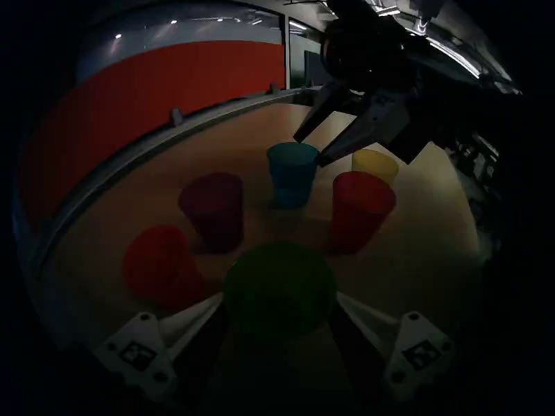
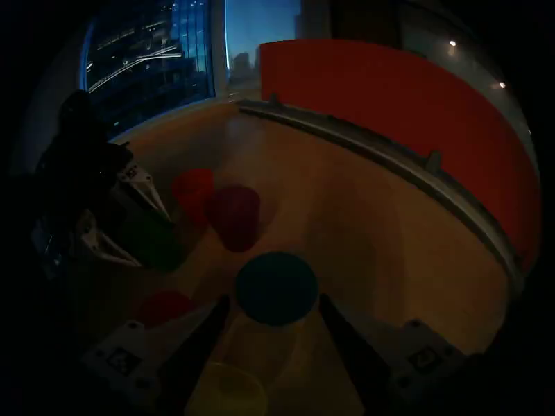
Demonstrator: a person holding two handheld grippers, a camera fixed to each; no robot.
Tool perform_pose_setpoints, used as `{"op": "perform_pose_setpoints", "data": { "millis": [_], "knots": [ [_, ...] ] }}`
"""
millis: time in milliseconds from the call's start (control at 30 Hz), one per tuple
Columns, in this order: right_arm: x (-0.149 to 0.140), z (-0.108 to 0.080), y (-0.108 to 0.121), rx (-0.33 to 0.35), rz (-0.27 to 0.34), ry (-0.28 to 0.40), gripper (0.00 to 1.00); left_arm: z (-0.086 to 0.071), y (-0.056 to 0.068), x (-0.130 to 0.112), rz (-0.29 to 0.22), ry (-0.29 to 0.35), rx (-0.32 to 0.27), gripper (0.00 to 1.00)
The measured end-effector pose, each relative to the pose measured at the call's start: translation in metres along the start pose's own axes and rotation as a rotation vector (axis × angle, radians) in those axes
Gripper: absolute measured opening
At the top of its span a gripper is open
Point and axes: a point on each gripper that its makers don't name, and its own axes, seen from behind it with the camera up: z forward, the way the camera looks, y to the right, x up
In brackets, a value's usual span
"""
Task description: Pour water
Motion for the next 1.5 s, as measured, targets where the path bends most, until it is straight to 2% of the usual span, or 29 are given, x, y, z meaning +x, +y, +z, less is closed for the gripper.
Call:
{"op": "perform_pose_setpoints", "data": {
  "millis": [267, 467, 1167, 1500],
  "knots": [
    [0.004, 0.002, 0.0, 0.002, -0.003, -0.015, 0.95, 0.001, -0.001, -0.001, 0.007, -0.005, 0.003, 0.85],
    [0.003, 0.004, 0.002, -0.003, -0.006, -0.036, 0.95, 0.001, 0.004, -0.001, 0.025, -0.005, -0.008, 0.85],
    [-0.001, 0.023, 0.007, -0.01, -0.027, -0.103, 0.94, -0.008, 0.001, 0.0, 0.004, 0.009, 0.002, 0.85],
    [0.0, 0.023, 0.005, -0.016, -0.021, -0.077, 0.94, -0.014, 0.0, 0.003, -0.013, 0.026, 0.01, 0.85]
  ]
}}
